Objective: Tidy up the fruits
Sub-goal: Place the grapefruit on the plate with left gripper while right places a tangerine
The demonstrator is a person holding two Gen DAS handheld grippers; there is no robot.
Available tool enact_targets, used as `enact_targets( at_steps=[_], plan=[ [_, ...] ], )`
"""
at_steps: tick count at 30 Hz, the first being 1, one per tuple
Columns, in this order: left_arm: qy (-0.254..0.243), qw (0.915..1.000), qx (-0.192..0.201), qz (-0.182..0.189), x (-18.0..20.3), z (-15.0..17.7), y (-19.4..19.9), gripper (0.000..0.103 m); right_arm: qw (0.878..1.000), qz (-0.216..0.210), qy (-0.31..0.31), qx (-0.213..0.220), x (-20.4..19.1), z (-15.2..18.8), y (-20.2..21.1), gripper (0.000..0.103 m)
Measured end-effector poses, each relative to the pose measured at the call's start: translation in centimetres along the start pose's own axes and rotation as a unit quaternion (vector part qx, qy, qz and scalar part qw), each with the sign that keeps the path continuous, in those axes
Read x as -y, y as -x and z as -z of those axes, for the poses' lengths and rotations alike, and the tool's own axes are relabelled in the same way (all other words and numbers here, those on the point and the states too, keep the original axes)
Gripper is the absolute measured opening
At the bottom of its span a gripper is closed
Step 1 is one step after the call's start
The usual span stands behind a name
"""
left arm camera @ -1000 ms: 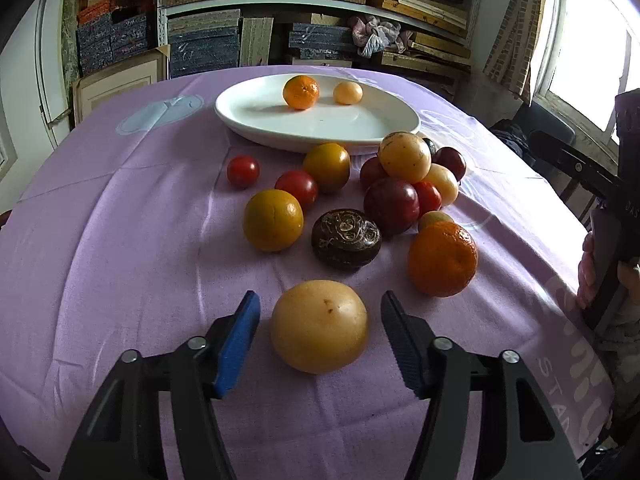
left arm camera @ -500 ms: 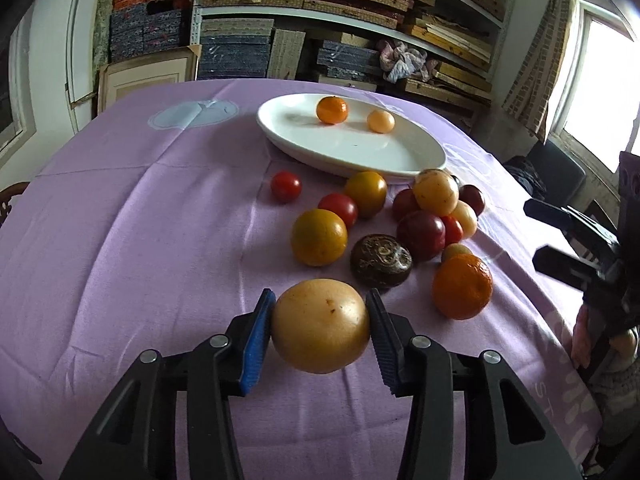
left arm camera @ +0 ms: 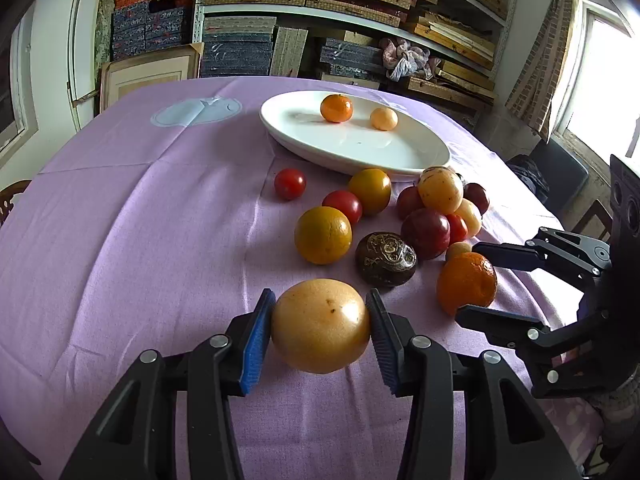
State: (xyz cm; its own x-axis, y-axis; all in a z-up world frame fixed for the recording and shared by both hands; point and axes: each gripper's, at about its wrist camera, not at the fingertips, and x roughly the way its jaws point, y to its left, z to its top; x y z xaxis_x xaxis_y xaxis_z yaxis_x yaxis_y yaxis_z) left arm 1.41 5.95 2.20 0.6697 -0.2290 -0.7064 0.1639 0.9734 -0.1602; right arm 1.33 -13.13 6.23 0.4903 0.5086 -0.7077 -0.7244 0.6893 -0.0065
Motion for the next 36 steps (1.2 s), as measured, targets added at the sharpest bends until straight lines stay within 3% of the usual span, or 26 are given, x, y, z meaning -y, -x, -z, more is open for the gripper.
enact_targets(
  at_steps=[6,8,11,19,22,28,32,36],
  plan=[
    [0.002,1.0000,-0.005,0.003,-0.1,0.0,-0.3,0.047,1.000,0.015,0.025,-0.010,-1.1,-0.1,-0.9,0.055],
    [0.001,1.0000,-0.007,0.002,-0.1,0.1,-0.4,0.047,0.999,0.021,0.033,-0.016,-1.4,-0.2,-1.3,0.046],
    [-0.002,1.0000,-0.009,0.000,0.0,0.1,-0.4,0.047,0.999,0.025,0.034,-0.032,-1.4,-0.2,-1.9,0.046],
    [-0.011,0.9999,-0.008,-0.003,0.5,-0.3,-0.6,0.047,1.000,0.011,-0.010,-0.013,0.4,0.2,-0.5,0.045],
    [-0.008,0.9999,-0.006,0.005,0.6,-2.1,-0.4,0.047,0.999,0.016,-0.036,0.008,2.0,-0.1,1.0,0.045],
    [-0.025,0.9991,0.034,-0.008,2.1,-8.3,-0.4,0.047,0.993,0.052,-0.076,0.069,6.5,-3.3,3.9,0.045],
    [-0.034,0.9984,0.037,-0.026,3.3,-11.9,-3.6,0.047,0.989,0.079,-0.096,0.080,9.7,-6.1,2.3,0.045],
    [-0.011,0.9997,0.012,-0.018,3.0,-13.8,-7.6,0.047,0.989,0.086,-0.107,0.059,11.8,-7.5,-1.2,0.045]
  ],
)
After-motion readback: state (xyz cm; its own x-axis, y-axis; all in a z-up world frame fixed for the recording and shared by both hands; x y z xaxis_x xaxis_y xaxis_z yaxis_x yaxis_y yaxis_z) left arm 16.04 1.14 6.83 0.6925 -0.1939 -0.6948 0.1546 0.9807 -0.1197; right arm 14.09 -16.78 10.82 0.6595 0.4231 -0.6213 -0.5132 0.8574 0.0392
